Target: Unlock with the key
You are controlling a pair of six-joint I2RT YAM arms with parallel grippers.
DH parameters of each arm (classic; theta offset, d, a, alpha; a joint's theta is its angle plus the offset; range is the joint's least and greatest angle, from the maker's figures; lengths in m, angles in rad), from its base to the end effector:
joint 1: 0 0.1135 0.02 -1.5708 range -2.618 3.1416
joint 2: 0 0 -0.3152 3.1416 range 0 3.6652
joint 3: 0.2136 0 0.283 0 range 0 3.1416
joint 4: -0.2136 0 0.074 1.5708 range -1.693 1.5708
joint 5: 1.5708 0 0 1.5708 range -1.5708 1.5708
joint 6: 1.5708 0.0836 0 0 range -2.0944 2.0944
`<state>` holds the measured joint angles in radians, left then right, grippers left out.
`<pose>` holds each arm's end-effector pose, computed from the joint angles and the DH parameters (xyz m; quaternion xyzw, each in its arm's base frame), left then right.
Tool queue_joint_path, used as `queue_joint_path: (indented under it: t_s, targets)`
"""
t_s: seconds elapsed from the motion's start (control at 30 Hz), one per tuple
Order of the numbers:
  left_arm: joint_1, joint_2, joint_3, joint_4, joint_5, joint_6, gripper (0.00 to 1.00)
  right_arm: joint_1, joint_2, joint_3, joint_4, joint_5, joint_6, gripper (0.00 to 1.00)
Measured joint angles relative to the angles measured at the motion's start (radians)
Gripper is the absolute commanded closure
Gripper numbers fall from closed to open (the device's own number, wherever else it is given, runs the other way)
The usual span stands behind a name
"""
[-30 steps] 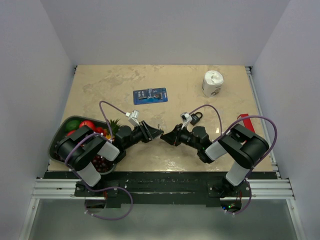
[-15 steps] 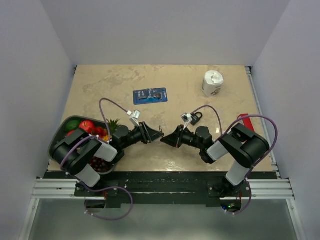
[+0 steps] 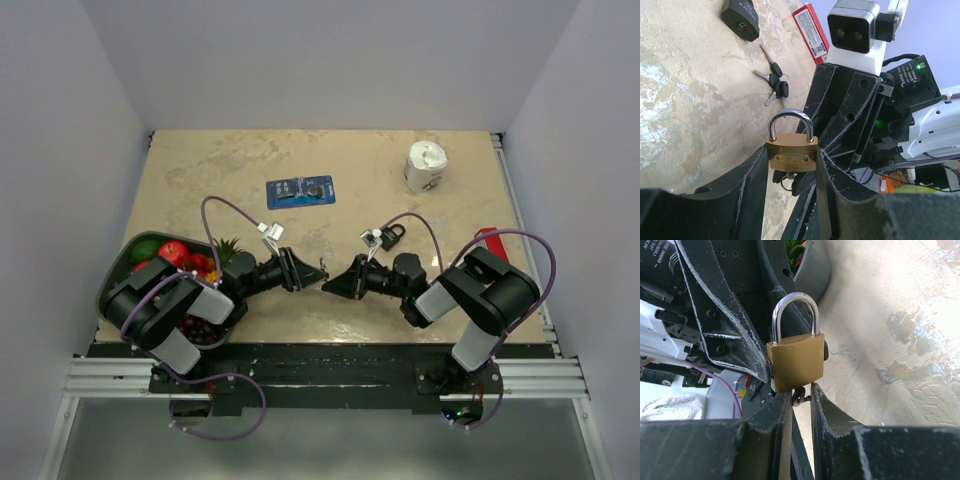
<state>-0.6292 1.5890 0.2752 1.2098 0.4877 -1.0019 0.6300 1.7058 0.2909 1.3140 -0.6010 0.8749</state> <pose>0.2204 -0.2089 0.1611 0.0253 0.7384 -0.5959 0.3147 0.2201 0.2190 0.1475 -0.1104 0.7276 0.5980 0.3175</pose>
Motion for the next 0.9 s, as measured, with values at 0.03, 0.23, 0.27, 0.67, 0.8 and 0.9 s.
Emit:
queue_joint_path:
  t_s: [0.03,0.23,0.27,0.67,0.8,0.9]
  targets:
    - [0.0,-0.002,0.0,-0.001,0.0,0.002,1.0,0.0,0.0,0.0,0.001,-0.001,0.0,1.0]
    - [-0.003,-0.089,0.003,-0.076,-0.04,0.026,1.0,0.0,-0.045,0.0,0.002,0.012,-0.024,0.81]
    - [-0.006,-0.116,0.01,-0.111,-0.056,0.027,1.0,0.0,-0.056,0.0,0.002,0.018,-0.032,0.78]
    - [-0.032,-0.255,0.122,-0.489,-0.197,0.06,1.0,-0.005,-0.153,-0.006,-0.048,0.133,-0.163,0.55]
    - [-0.034,-0.272,0.127,-0.571,-0.224,0.066,1.0,-0.005,-0.25,-0.005,-0.133,0.171,-0.223,0.54]
    - [-0.035,-0.274,0.127,-0.62,-0.24,0.071,1.0,-0.002,-0.326,0.003,-0.225,0.199,-0.286,0.55]
